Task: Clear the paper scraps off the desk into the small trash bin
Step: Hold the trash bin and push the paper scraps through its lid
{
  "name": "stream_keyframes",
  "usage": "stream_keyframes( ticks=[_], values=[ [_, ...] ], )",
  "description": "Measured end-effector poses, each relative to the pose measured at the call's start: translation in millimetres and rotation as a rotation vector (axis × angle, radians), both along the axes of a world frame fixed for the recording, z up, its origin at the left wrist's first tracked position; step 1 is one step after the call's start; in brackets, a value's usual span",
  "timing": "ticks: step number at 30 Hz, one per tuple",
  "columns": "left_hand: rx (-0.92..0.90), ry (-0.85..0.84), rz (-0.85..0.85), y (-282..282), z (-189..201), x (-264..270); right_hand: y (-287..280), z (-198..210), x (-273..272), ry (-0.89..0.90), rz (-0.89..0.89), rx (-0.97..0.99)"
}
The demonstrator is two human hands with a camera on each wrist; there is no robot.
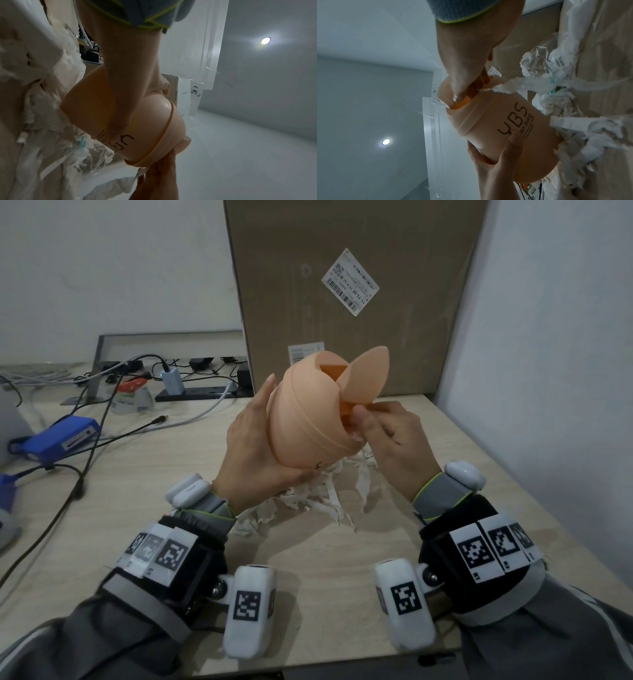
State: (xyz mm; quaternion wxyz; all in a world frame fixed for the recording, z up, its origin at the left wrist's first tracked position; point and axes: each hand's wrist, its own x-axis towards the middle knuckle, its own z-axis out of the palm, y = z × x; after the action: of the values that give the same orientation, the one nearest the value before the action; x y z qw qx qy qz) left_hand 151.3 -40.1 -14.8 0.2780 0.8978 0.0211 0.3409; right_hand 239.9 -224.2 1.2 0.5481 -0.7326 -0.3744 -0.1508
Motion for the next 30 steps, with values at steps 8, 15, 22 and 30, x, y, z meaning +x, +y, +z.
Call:
stream_keyframes(
  ticks=[8, 15, 22, 30],
  values=[
    [-0.070, -0.032, 0.063, 6, -3, 5, -2, -4, 11, -0.099, -0.150, 0.174],
    [-0.194, -0.130, 0.208, 12, -4, 8, 2, -9, 6, 0.287, 0.033, -0.199],
    [-0.212, -0.140, 0.196, 11, -4, 8, 5, -12, 4, 0.362, 0.144, -0.270],
    [-0.191, -0.106, 0.216, 12, -5, 9, 3, -6, 4, 0.416, 0.099, -0.027]
  ],
)
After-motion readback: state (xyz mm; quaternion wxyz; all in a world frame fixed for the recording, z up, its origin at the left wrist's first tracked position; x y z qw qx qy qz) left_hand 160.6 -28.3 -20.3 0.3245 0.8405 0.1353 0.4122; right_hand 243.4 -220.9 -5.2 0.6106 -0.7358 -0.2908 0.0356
